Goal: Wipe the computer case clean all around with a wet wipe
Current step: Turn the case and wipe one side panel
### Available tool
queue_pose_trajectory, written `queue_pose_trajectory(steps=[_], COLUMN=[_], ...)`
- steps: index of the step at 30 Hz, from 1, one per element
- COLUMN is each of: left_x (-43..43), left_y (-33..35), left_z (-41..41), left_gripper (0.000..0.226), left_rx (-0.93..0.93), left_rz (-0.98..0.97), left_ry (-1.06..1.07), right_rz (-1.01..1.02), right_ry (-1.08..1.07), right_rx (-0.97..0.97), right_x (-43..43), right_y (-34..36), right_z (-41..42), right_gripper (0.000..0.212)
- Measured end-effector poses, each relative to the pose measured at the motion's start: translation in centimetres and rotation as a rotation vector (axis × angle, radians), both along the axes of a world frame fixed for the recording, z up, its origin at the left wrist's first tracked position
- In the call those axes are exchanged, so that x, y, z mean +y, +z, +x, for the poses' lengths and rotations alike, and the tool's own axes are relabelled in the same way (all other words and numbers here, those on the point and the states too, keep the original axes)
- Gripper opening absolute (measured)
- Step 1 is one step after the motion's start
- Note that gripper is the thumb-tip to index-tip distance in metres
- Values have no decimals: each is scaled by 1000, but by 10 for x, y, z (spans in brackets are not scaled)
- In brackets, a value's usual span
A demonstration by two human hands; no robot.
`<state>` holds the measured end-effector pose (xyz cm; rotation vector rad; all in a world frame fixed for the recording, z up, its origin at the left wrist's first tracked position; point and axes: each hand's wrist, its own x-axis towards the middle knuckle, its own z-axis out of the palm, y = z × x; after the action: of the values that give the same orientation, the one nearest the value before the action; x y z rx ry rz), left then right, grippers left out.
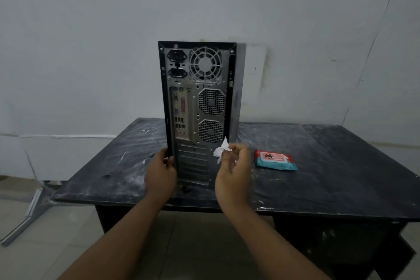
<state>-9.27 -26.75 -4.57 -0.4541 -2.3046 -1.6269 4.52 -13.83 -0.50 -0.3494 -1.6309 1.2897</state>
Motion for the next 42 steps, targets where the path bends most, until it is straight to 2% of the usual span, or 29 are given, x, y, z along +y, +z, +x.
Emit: queue_pose_trajectory(steps=[5, 8, 12, 15, 16, 19, 24, 29, 34, 42], left_x=[-14, -3, 26, 51, 60, 76, 73, 68, 66, 60], left_y=[11, 30, 62, 77, 81, 84, 81, 81, 83, 91], left_z=[-20, -5, 30, 40, 44, 55, 62, 62, 59, 55], left_gripper=[16, 28, 50, 83, 85, 58, 27, 20, 23, 22], left_rx=[-107, 13, 379, 424, 406, 334, 306, 326, 227, 196], left_rz=[137, 260, 269, 145, 128, 186, 219, 236, 311, 277], left_ry=[221, 338, 230, 181, 205, 271, 163, 120, 108, 72], right_rz=[203, 215, 130, 103, 102, 94, 85, 47, 63, 54], right_ry=[149, 223, 136, 81, 76, 86, 110, 112, 104, 104], right_rx=[-54, -95, -136, -145, -144, -122, -97, -120, -122, -135], right_x=[-10, 8, 50, 75, 80, 85, 71, 58, 54, 54], right_y=[0, 11, 31, 41, 43, 46, 44, 45, 53, 59], right_z=[-14, -22, -43, -62, -67, -74, -75, -71, -58, -45], right_gripper=[9, 9, 6, 2, 1, 3, 12, 9, 6, 5])
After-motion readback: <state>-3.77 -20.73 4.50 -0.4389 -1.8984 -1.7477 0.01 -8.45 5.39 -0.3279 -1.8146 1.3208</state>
